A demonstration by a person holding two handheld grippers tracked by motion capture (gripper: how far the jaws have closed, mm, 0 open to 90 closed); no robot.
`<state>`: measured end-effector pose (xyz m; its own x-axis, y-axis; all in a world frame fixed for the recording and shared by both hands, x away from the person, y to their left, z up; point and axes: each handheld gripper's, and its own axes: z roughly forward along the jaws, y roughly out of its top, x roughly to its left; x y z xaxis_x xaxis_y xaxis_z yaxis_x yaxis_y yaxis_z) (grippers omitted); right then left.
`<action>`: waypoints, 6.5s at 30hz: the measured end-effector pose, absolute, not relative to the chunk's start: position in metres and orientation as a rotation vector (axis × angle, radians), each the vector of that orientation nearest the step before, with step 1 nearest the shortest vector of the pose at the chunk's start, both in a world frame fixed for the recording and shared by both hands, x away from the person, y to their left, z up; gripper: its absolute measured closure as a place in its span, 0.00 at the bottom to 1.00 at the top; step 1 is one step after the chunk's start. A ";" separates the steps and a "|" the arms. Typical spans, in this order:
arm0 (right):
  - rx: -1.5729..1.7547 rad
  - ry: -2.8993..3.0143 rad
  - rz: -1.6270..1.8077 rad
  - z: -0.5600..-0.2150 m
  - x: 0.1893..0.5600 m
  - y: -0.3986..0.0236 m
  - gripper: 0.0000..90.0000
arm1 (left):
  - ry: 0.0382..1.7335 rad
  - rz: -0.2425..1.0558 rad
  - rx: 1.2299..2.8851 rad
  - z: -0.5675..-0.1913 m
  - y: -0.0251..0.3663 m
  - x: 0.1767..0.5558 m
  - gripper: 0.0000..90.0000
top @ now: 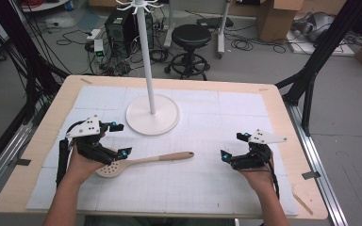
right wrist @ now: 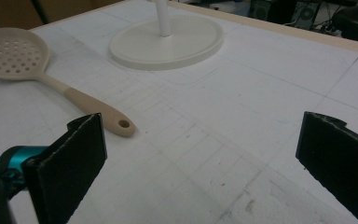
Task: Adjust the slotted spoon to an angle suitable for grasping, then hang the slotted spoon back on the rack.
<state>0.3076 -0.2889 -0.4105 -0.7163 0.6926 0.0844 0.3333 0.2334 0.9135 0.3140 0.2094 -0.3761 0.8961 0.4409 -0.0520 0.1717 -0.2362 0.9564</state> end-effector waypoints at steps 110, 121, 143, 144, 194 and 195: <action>0.926 2.150 1.527 -0.404 0.305 -0.292 0.01 | 0.349 0.188 2.270 -0.340 0.121 0.346 0.80; 0.925 2.157 1.524 -0.404 0.305 -0.290 0.01 | 0.366 0.197 2.162 -0.310 0.150 0.346 0.80; 0.920 2.156 1.523 -0.404 0.304 -0.290 0.01 | 0.355 0.221 2.054 -0.259 0.179 0.354 0.80; 0.928 2.159 1.525 -0.404 0.304 -0.290 0.01 | 0.356 0.220 2.049 -0.258 0.180 0.355 0.80; 0.934 2.140 1.538 -0.404 0.305 -0.294 0.01 | 0.513 0.337 2.050 -0.147 0.214 0.424 0.80; 0.930 2.137 1.539 -0.404 0.305 -0.294 0.01 | 0.519 0.339 2.050 -0.146 0.214 0.426 0.80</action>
